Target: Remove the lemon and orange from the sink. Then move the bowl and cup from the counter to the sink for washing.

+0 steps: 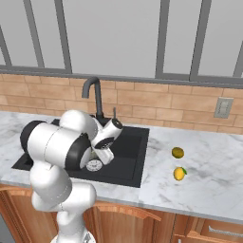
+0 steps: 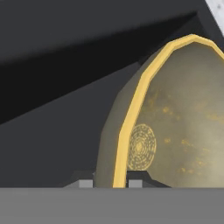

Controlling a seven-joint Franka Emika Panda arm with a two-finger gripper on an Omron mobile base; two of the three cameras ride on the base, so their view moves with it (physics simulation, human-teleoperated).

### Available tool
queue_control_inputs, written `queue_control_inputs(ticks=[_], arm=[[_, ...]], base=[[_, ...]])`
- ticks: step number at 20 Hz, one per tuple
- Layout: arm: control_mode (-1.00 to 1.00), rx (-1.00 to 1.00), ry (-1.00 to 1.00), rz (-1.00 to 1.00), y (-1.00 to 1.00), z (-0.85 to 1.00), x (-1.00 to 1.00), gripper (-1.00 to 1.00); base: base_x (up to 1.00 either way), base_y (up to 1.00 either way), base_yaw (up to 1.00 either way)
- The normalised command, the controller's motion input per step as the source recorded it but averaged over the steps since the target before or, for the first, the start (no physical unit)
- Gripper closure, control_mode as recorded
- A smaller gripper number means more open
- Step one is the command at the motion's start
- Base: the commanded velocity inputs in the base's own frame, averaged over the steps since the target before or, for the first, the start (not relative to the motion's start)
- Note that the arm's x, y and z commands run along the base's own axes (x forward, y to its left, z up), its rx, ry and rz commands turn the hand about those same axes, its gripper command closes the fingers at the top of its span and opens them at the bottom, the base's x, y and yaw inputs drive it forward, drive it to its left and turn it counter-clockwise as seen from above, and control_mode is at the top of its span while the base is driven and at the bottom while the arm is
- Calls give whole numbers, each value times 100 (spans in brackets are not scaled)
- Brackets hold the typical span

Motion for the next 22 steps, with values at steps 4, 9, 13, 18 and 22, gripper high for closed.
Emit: queue_control_inputs(ticks=[4,9,13,18,22], arm=[[-100,0,0,0,5,-17,19,100],[-100,0,0,0,2,-15,16,100],[-100,0,-4,0,0,-16,6,100],[-100,0,-9,1,2,-14,3,100],[-100,0,-15,2,6,-12,2,100]], base=[[0,0,0],[0,0,0],[0,0,0],[0,0,0],[0,0,0]])
